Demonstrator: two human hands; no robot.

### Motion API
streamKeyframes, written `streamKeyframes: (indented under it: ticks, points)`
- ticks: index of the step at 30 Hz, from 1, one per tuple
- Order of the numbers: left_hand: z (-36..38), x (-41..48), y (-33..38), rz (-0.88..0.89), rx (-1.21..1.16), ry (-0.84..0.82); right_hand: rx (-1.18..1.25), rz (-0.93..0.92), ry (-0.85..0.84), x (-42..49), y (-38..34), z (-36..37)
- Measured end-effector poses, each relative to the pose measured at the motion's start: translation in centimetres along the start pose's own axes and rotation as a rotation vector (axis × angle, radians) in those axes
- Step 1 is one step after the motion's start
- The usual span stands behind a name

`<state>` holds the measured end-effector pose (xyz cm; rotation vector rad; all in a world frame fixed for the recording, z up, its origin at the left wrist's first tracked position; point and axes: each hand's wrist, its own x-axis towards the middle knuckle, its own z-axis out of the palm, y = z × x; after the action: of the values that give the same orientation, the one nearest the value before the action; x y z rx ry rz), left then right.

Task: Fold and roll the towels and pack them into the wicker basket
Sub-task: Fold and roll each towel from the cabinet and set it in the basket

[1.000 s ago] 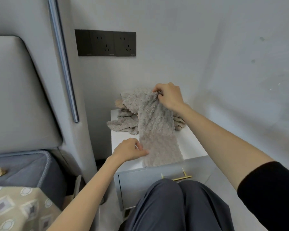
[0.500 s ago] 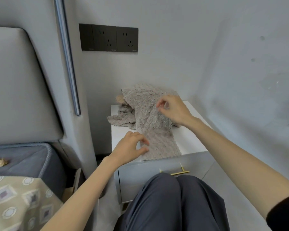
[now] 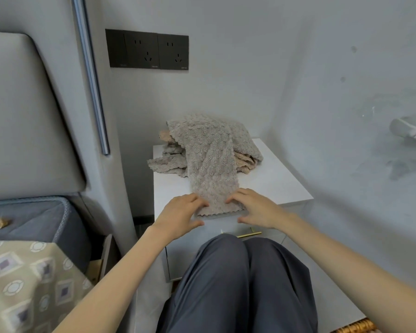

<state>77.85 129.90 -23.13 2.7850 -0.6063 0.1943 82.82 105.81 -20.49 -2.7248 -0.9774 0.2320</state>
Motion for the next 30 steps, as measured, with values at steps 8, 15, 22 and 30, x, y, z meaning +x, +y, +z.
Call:
streamKeyframes:
  ticks: [8,15,22,30]
  points:
    - [0.1,-0.4,0.1,-0.019,-0.026,0.082,0.059,-0.037,0.156,0.3,0.7,0.5]
    - [-0.3,-0.7,0.3,-0.142,-0.165,0.052,0.038,-0.041,0.236,-0.2,0.7,1.1]
    - [-0.1,-0.7,-0.1,-0.311,-0.278,0.120,0.295,0.146,0.202,0.5,0.5,1.1]
    - [0.5,-0.2,-0.2,-0.454,-0.417,0.160,0.448,0.296,0.276,1.5,0.3,1.8]
